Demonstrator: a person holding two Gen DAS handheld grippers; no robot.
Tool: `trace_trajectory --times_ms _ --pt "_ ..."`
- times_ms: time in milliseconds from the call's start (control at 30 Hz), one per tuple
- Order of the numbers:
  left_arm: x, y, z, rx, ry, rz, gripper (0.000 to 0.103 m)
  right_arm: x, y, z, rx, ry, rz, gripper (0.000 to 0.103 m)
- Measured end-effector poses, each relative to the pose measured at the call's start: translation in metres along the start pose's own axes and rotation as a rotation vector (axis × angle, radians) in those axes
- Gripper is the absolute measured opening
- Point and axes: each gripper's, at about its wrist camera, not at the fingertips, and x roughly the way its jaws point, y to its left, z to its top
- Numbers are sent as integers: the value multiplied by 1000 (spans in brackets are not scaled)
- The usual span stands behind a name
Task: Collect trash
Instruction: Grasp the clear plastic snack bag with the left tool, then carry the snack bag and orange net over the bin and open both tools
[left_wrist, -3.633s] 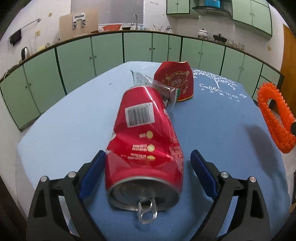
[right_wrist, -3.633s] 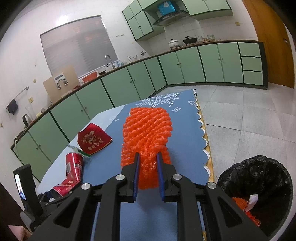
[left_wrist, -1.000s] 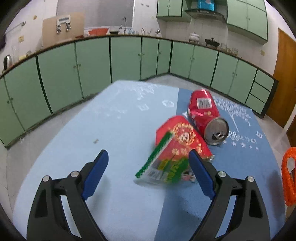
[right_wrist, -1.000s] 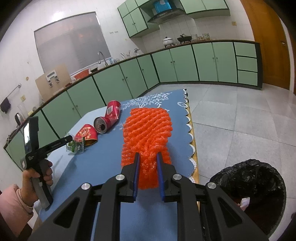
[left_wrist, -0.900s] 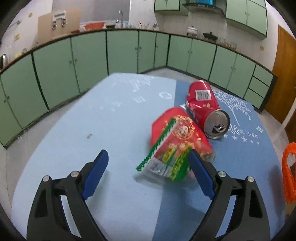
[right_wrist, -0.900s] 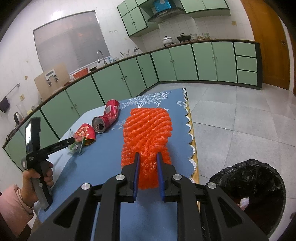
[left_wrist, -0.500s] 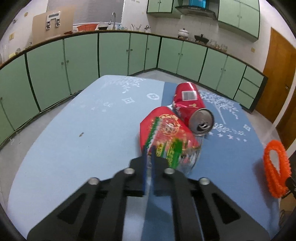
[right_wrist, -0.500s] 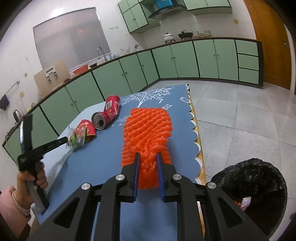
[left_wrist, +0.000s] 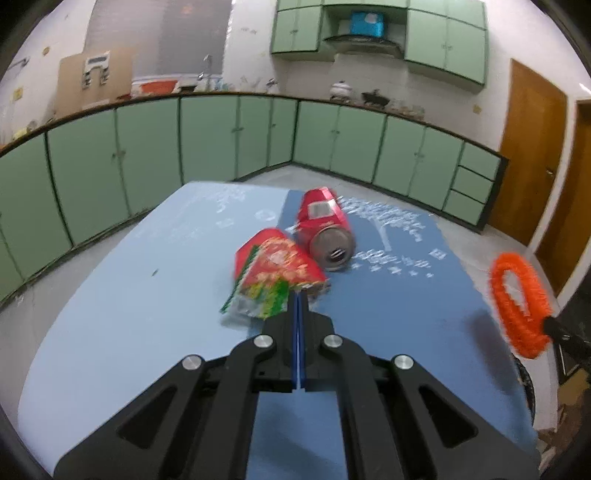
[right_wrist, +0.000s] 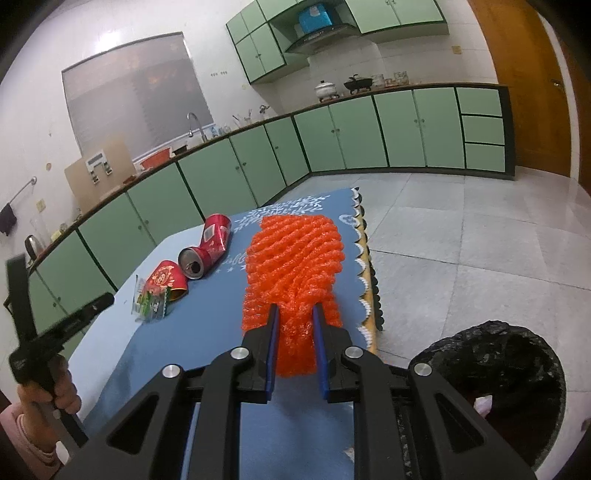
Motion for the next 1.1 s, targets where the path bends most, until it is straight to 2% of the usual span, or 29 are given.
trace_trajectory --times_ms 33,100,133,200,267,367,433,600,633,700,867,1100 --pt "7 8 0 -16 23 12 12 -1 -1 -1 0 -1 0 18" --pt "18 21 -2 -26 36 49 64 0 -1 -2 1 2 2 18" --pt "25 27 -2 -19 44 71 69 0 -1 -3 0 6 3 18" --pt "40 37 0 -14 80 73 69 1 0 -4 -2 12 7 18" --pt "57 46 5 -47 139 33 69 3 2 -4 -6 16 8 18" --pt "72 49 10 -61 168 34 69 7 4 -1 -11 21 7 18" --pt "79 46 12 -50 179 30 68 9 4 -1 -13 26 5 18" --pt "79 38 9 -29 175 36 33 12 4 -1 -15 31 6 18" --pt "78 38 9 -28 166 41 20 12 5 -1 -16 30 8 18" --pt "71 37 9 -27 135 47 9 12 7 -1 -20 28 11 18" --pt "45 34 7 -35 73 42 2 8 7 0 -22 17 17 18" --pt "-2 22 6 -44 -4 -22 1 2 3 -2 -19 1 22 18"
